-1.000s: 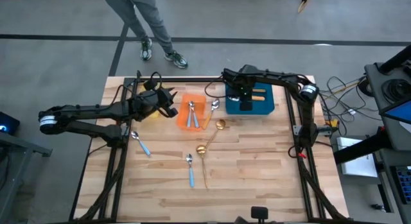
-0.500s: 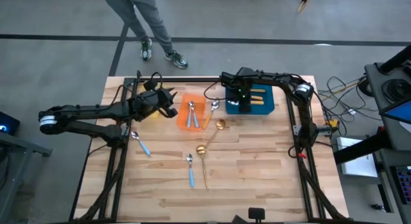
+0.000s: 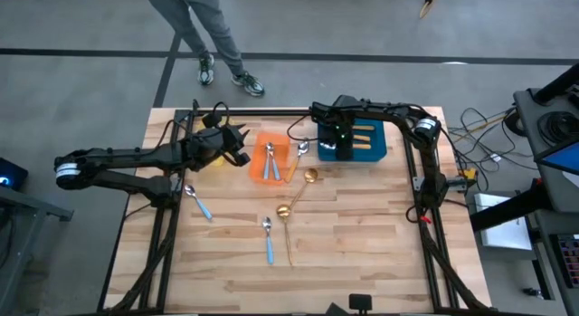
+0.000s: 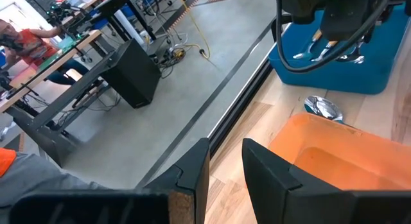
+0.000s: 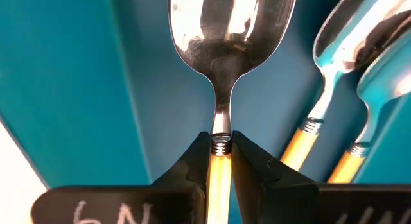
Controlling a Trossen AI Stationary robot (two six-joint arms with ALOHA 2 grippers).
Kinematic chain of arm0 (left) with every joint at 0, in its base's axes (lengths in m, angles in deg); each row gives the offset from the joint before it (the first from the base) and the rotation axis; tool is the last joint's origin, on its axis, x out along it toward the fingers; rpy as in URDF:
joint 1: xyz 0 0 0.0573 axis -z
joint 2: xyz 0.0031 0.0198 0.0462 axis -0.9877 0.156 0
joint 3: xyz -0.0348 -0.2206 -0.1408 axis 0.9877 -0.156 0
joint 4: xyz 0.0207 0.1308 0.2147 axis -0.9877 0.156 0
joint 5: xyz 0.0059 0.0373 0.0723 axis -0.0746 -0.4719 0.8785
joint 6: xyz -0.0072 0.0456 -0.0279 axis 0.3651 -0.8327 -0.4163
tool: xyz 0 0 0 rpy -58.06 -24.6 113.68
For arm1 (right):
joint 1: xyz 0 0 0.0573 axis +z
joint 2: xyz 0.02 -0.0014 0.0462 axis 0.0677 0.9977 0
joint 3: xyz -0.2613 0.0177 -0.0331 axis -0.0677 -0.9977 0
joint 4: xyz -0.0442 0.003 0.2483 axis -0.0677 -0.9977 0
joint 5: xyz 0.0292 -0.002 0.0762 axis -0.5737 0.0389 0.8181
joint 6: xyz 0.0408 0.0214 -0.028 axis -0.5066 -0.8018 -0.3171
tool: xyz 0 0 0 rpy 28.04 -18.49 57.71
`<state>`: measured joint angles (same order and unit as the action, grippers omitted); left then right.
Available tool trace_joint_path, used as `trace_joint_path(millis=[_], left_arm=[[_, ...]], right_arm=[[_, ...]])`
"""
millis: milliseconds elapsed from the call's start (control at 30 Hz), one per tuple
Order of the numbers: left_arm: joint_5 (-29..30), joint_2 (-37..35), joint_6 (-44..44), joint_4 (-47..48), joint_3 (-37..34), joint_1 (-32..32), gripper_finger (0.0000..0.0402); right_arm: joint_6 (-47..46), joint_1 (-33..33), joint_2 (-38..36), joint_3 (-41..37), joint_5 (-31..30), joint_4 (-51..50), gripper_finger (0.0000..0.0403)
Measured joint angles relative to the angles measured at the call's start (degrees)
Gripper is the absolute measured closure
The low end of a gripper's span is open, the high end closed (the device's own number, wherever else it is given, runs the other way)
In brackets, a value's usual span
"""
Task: Sort silverware by color (type)
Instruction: Put the yellow spoon into the blue bin
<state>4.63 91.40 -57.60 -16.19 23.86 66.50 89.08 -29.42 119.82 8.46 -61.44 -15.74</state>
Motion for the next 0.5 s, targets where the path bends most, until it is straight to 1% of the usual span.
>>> trace_joint_path(millis=[500], left_arm=[[0.0, 0.0, 0.0, 0.3, 0.0, 0.0, 0.0326]], right_arm=[[-0.1, 0.0, 0.0, -0.5, 0.6, 0.7, 0.0374]])
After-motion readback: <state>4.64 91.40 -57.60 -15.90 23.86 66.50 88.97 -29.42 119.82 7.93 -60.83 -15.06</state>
